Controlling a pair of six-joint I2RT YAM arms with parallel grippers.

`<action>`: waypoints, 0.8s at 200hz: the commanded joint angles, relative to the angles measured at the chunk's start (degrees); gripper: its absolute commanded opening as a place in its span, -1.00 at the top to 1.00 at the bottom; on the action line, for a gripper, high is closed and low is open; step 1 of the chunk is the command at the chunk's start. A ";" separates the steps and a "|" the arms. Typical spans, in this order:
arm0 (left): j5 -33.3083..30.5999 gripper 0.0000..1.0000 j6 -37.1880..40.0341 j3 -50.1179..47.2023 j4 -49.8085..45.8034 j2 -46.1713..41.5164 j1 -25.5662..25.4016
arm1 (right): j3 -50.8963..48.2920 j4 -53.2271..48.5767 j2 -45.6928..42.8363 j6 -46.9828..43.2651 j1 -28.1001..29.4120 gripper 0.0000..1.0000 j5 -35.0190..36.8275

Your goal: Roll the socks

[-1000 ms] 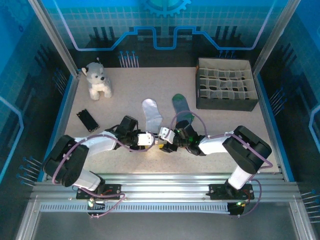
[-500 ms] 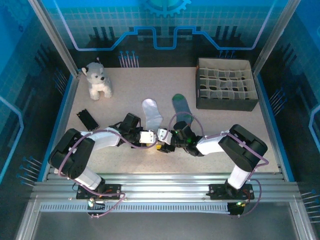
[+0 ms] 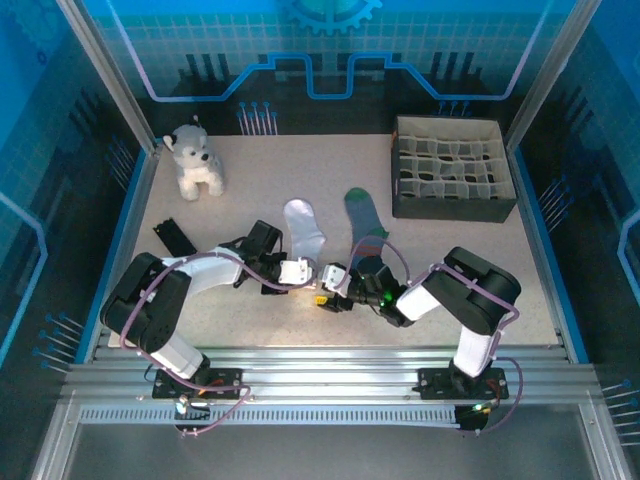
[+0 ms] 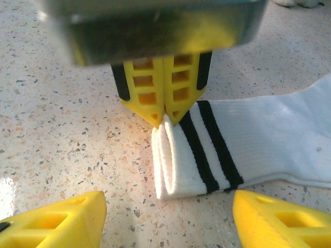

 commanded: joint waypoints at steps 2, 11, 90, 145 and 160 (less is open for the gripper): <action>6.00 1.00 1.34 3.24 -8.18 1.15 1.02 | -0.33 5.36 1.11 0.35 0.57 -0.32 -0.30; 7.17 1.00 1.42 4.38 -9.81 1.33 1.51 | -0.16 4.85 1.20 -0.25 0.69 -0.32 -0.16; 12.13 1.00 2.59 11.83 -18.69 4.93 2.43 | 2.71 1.70 2.27 -4.31 1.85 -0.22 0.19; 12.85 1.00 2.29 12.11 -18.62 4.96 2.61 | 3.86 2.86 3.95 -4.20 1.86 0.02 -0.42; 13.10 1.00 2.11 12.19 -18.49 4.87 2.95 | 3.55 2.97 3.86 -4.69 2.01 0.03 -0.67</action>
